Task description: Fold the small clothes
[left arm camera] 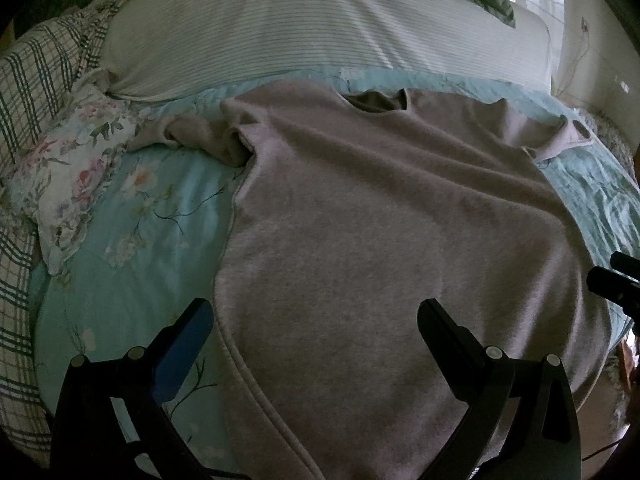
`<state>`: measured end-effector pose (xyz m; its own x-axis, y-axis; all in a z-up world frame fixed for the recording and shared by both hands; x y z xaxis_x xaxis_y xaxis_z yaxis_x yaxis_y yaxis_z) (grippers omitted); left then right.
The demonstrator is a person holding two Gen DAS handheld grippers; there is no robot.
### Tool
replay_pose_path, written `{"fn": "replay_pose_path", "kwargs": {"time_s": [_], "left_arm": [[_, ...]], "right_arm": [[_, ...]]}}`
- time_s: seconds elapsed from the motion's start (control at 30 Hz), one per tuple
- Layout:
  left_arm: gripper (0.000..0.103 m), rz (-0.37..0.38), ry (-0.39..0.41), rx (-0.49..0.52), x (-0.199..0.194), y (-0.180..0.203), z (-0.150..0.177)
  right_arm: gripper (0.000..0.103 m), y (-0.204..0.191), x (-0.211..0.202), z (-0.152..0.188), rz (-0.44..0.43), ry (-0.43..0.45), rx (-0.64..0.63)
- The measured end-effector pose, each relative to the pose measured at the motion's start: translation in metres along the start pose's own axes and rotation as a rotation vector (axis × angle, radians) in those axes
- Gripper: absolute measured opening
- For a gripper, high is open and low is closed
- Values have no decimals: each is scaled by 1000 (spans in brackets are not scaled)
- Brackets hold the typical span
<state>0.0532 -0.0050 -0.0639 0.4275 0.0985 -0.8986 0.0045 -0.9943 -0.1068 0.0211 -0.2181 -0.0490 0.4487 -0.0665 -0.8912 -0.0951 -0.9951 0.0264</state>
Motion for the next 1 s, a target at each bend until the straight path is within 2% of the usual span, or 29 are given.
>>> {"fn": "replay_pose_path", "kwargs": {"time_s": [0.73,1.0], "left_arm": [[102,-7,-7,-6,6,-5,-7],[102,0,-20,-1,10,-2,-11]], "right_arm": [[102,1,-1,-10,-88,34,20],[102,11,-1,-14,-87,35,35]]}}
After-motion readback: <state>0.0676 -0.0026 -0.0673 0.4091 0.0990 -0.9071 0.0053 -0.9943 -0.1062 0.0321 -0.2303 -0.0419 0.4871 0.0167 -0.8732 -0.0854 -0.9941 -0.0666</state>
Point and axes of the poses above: each gripper's, at about its wrist camera, not at the fingertips, and x roughly the way its jaws point, y to its right, z to its underside, the point moved 6 cm from there along x, roughly the way its jaws point, and after that the axes turned 14 degrees about -y, right-handed, at the moved point
